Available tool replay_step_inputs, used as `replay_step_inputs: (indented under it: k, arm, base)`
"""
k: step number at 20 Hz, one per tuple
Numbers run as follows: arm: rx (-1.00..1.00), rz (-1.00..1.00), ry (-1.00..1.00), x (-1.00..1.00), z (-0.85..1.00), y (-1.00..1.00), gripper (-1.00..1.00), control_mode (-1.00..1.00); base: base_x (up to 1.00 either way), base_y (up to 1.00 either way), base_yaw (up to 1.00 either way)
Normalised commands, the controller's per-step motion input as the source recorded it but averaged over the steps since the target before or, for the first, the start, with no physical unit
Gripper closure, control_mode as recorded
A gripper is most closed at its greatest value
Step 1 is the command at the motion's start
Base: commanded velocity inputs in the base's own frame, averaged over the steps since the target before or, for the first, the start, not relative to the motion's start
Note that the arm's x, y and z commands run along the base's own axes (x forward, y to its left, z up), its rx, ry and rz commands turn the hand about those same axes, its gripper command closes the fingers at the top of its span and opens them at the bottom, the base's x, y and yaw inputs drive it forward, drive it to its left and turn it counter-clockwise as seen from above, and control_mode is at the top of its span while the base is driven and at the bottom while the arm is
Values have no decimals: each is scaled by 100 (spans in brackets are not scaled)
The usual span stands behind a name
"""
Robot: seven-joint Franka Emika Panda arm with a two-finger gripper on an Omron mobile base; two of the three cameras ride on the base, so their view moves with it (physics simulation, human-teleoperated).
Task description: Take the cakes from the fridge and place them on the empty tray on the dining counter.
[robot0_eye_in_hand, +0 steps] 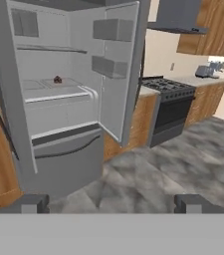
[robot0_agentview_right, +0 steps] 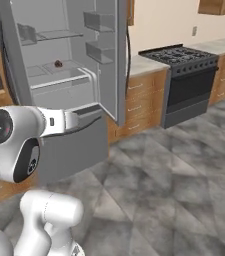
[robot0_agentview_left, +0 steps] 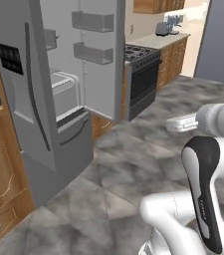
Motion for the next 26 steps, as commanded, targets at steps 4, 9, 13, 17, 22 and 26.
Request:
replay_step_inputs:
  k: [4,9,13,17,22,26]
  arm:
    - [0,0,0,0,0,0,-100,100]
    - [0,0,0,0,0,0,-100,100]
    - [0,0,0,0,0,0,-100,100]
    - [0,0,0,0,0,0,-100,100]
    - [0,0,0,0,0,0,-100,100]
    - [0,0,0,0,0,0,-100,100]
  base:
    - [76,-20,3]
    - [55,-10,8]
    - [63,0,30]
    - [61,0,35]
    - [62,0,38]
    - [66,0,45]
